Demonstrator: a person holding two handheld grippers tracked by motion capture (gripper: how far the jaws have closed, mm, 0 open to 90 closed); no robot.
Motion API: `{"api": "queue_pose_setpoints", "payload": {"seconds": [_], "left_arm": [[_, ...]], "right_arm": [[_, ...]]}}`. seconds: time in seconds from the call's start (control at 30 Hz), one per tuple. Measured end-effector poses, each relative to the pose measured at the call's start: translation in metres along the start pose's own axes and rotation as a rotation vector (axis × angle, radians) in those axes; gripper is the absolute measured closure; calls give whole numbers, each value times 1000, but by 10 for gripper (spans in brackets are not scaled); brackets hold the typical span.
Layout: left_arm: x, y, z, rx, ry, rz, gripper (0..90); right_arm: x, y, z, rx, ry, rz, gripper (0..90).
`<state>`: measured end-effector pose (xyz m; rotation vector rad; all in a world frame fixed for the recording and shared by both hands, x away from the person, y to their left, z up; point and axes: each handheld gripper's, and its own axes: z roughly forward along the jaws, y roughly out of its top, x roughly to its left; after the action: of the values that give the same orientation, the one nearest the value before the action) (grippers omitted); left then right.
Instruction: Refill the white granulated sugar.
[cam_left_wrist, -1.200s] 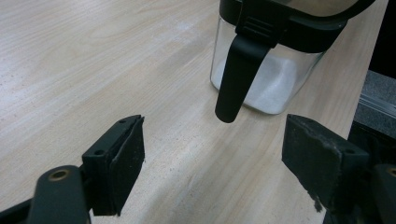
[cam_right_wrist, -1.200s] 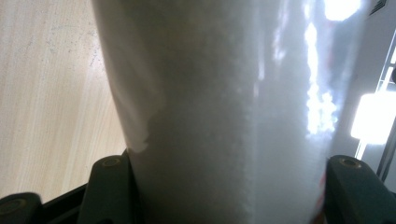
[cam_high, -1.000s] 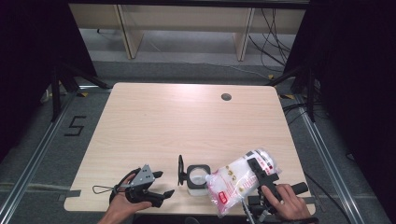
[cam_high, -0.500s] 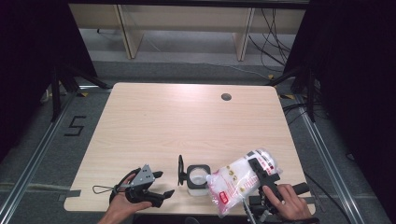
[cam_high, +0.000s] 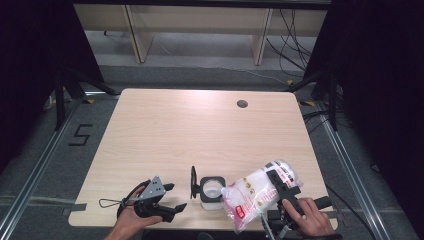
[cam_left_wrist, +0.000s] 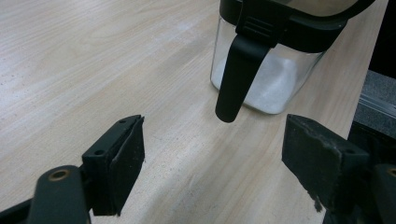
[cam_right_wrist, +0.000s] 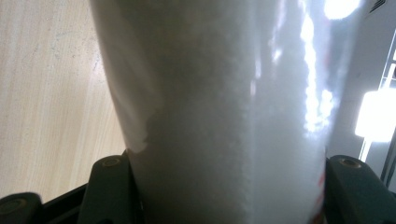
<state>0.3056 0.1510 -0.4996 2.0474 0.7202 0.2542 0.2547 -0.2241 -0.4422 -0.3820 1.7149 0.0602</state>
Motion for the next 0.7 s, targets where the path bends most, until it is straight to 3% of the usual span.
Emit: {"api": "queue_pose_setpoints", "payload": {"seconds": [0.03,0.13,0.3,0.33,0.7], "left_arm": [[0,0,0,-3,-2,-4,208],[-1,0,0,-6,-5,-7,208],[0,0,0,-4,-3,-4,208],[0,0,0,-1,-2,-2,208],[0,0,0,-1,-2,0,208]], "right_arm": [[-2,0,1,-8,-7,-25,428],[-2,1,-1,22,23,-21,428],[0,1,1,3,8,-17,428],[-2,1,0,2,1,-41,428],[-2,1,0,5,5,-46,428]]}}
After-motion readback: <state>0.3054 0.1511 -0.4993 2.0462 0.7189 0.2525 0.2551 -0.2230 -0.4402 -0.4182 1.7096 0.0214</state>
